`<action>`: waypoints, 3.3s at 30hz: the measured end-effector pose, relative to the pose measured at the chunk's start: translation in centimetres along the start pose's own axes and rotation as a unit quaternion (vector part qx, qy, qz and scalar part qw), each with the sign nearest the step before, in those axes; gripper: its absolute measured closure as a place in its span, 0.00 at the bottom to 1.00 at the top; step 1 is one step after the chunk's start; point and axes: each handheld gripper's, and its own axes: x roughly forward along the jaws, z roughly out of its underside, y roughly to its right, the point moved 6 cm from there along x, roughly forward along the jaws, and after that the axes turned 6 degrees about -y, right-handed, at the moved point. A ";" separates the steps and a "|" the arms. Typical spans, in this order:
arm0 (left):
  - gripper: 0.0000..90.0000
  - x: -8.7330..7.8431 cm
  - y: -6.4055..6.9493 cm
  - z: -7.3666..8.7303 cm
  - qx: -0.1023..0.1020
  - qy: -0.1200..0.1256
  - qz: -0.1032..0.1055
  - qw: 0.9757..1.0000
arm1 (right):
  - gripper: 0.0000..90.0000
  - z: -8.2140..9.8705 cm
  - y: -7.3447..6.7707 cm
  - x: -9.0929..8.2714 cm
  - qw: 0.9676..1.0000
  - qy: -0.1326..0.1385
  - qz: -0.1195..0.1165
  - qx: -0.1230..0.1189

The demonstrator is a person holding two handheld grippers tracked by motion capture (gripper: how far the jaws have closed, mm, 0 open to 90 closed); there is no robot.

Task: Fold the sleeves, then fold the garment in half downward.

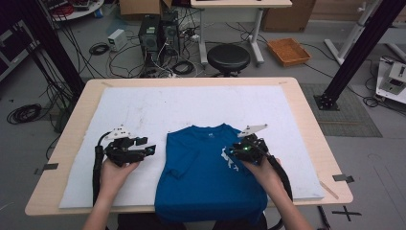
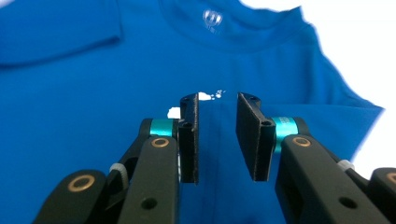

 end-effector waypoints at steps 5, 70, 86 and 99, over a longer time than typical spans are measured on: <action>0.49 0.1 -0.1 0.1 0.001 -0.005 -0.003 1.000 | 0.94 -0.4 -0.2 1.7 1.000 -0.022 0.007 -0.017; 0.53 3.2 1.3 -1.4 -0.038 -0.022 0.000 0.999 | 0.60 2.6 8.6 -4.1 0.984 0.121 0.010 0.132; 0.57 6.6 1.5 -1.2 -0.067 -0.071 -0.023 0.995 | 0.66 1.8 6.8 0.0 0.991 0.050 0.011 0.127; 0.59 7.1 0.4 -3.9 -0.059 -0.056 -0.029 0.996 | 0.71 -0.4 8.5 -0.8 0.989 0.080 0.016 0.124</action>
